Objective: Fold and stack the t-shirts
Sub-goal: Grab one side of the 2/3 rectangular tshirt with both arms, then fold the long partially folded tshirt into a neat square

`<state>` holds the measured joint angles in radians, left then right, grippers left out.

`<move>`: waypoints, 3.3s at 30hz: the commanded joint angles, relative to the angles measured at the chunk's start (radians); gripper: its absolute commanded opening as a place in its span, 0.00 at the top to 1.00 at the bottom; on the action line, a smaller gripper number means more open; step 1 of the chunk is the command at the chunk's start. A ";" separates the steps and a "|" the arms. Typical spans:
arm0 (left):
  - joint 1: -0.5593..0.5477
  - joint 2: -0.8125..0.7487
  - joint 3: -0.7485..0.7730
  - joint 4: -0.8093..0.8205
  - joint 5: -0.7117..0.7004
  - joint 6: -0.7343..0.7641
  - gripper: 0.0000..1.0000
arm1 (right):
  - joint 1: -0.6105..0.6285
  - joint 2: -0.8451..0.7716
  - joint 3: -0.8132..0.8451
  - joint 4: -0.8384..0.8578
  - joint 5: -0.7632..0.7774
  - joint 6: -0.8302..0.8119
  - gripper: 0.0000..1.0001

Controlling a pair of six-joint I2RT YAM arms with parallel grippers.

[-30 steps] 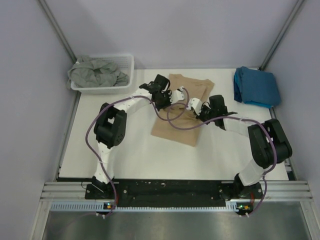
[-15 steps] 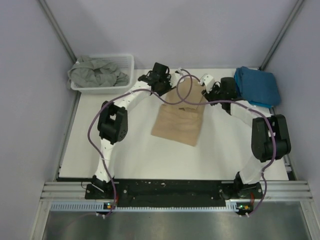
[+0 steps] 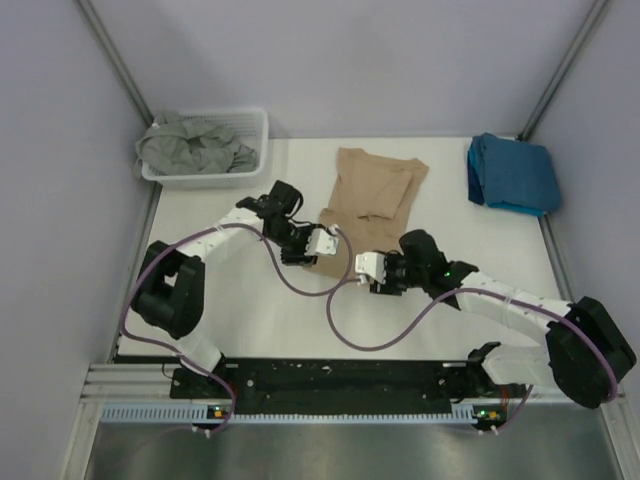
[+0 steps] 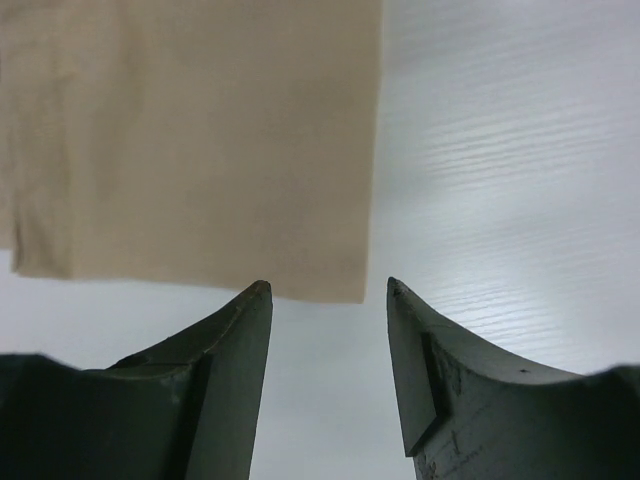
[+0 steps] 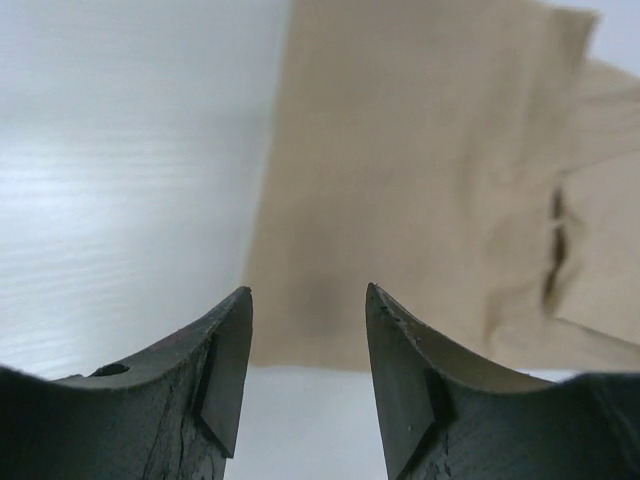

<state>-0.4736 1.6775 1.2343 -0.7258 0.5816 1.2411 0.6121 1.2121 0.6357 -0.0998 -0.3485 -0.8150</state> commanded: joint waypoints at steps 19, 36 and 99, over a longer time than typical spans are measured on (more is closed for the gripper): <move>-0.065 0.146 -0.085 0.029 -0.115 0.109 0.48 | 0.130 0.208 -0.033 -0.037 0.213 -0.026 0.87; -0.112 -0.235 -0.190 -0.253 -0.022 -0.014 1.00 | 0.331 -0.161 0.126 -0.682 0.071 0.000 1.00; -0.020 0.699 0.909 0.147 -0.422 -0.793 0.71 | -0.526 0.573 0.547 -0.149 0.034 0.543 0.81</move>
<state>-0.5114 2.3730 2.0907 -0.6399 0.2386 0.4816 0.1085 1.7367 1.1141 -0.3149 -0.4217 -0.3790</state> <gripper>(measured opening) 0.185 0.159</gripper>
